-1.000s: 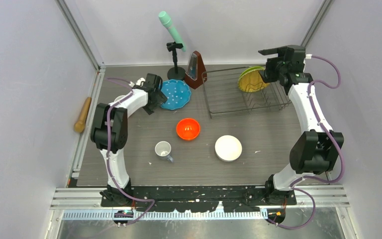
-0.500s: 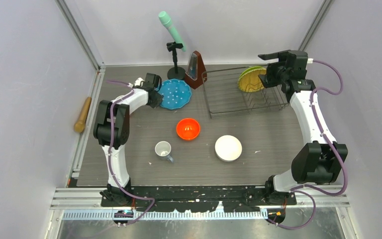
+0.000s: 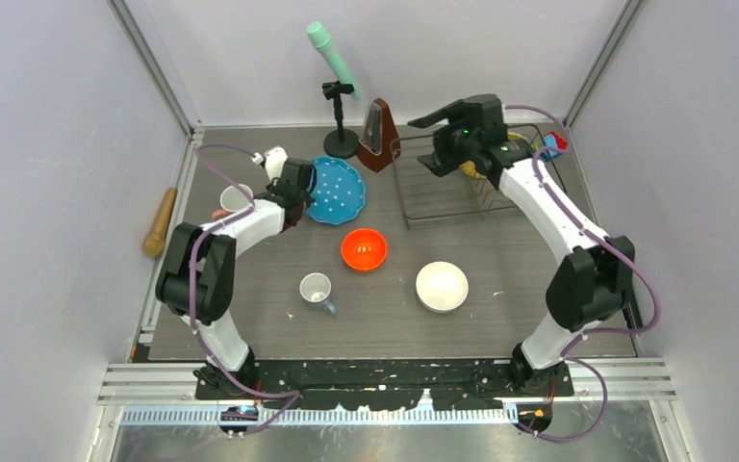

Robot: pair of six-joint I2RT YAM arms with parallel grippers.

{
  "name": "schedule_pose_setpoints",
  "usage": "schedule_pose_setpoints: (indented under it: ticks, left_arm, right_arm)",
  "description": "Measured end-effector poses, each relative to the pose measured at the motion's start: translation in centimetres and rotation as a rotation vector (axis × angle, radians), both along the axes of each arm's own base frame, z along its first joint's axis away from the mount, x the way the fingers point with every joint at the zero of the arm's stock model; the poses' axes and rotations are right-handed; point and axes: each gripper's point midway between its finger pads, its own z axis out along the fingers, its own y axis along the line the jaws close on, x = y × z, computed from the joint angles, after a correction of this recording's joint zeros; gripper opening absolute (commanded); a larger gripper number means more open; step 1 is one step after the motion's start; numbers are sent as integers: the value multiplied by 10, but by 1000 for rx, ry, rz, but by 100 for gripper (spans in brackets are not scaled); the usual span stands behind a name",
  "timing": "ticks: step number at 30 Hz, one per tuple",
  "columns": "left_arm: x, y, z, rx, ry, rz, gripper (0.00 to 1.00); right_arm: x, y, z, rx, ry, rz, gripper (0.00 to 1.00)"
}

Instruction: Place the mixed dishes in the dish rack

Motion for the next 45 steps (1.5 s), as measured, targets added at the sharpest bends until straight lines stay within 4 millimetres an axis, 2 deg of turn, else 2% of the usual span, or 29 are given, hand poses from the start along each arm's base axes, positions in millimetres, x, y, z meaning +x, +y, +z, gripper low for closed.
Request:
schedule_pose_setpoints:
  ticks: [5,10,18,26,34,45]
  left_arm:
    - [-9,-14,16,134,-114,-136,0]
    - [-10,-28,31,230,-252,-242,0]
    - [-11,-54,62,382,-486,-387,0]
    - [-15,-84,75,506,-659,-468,0]
    - [-17,-95,87,565,-708,-530,0]
    - [-17,-106,94,639,-744,-620,0]
  right_arm:
    - [1,47,-13,7,43,76,86]
    - [4,74,-24,29,81,113,85]
    - [9,91,-35,68,129,124,85]
    - [5,114,-44,97,171,148,83]
    - [19,131,-55,94,189,157,81]
    - [21,129,-78,61,240,142,74]
